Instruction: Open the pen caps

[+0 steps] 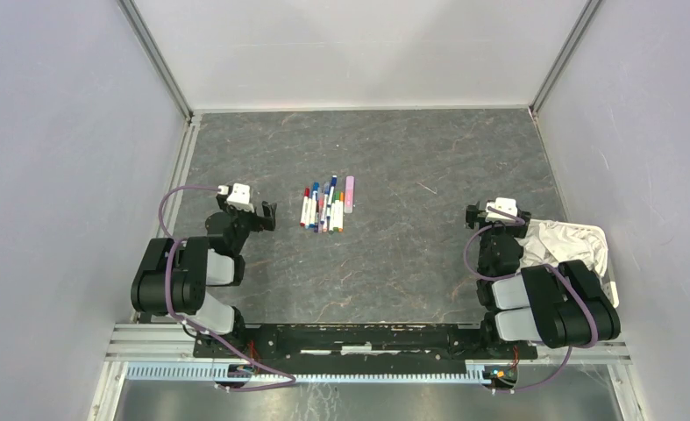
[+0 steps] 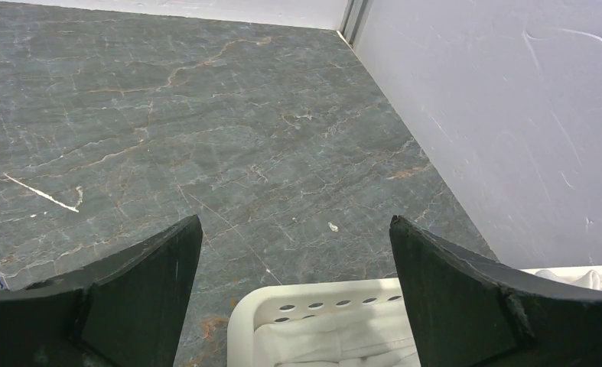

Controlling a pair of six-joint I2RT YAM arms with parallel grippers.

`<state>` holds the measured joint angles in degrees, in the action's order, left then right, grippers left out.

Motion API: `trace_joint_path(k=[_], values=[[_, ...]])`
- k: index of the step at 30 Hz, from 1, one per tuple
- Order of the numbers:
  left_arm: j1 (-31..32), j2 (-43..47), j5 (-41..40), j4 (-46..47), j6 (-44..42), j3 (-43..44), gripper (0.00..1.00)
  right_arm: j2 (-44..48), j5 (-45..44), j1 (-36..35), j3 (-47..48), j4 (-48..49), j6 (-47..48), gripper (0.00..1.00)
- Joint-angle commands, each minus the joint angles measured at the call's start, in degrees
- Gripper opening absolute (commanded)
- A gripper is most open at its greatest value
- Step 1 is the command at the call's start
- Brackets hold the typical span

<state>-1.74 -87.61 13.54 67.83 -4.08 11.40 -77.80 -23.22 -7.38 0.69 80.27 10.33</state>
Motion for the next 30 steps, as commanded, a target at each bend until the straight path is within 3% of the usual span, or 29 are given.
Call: trace_joint_path(k=[1, 12, 14, 17, 19, 22, 24, 27, 30], values=[[0.0, -0.1, -1.0, 2.5, 1.8, 0.8, 1.0, -0.3, -1.0, 0.3, -6.6, 1.7, -0.9, 0.98], [-1.7, 0.8, -0.2, -0.2, 3.2, 2.0, 1.0, 1.0, -2.4, 0.2, -5.9, 0.0, -1.5, 0.98], [-1.9, 1.7, 0.7, -0.9, 3.0, 2.1, 1.0, 3.6, 0.6, 0.0, -2.4, -8.3, 0.1, 0.98], [-2.1, 2.7, -0.3, -3.4, 3.8, 3.5, 1.0, 7.2, -2.4, -0.6, 10.5, -35.1, -4.6, 0.98], [-2.7, 5.4, -0.1, -16.3, 3.9, 9.2, 1.0, 8.6, 0.4, -0.6, 15.3, -44.3, -6.8, 0.98], [-2.9, 6.9, -0.4, -39.7, 1.0, 21.7, 1.0, 13.5, 10.3, -0.6, 15.6, -46.1, -9.4, 0.98], [-3.5, 7.6, -0.5, -49.0, 0.3, 26.8, 1.0, 16.6, 16.1, -0.5, 14.4, -43.9, -14.7, 0.98], [-5.0, 9.8, 0.1, -58.4, 0.1, 32.2, 1.0, 18.5, 14.8, 0.0, 15.3, -47.9, -30.7, 0.98], [-6.8, 11.1, 2.4, -68.9, 0.2, 39.1, 1.0, 16.0, 22.6, 0.2, 21.0, -54.2, -32.1, 0.98]])
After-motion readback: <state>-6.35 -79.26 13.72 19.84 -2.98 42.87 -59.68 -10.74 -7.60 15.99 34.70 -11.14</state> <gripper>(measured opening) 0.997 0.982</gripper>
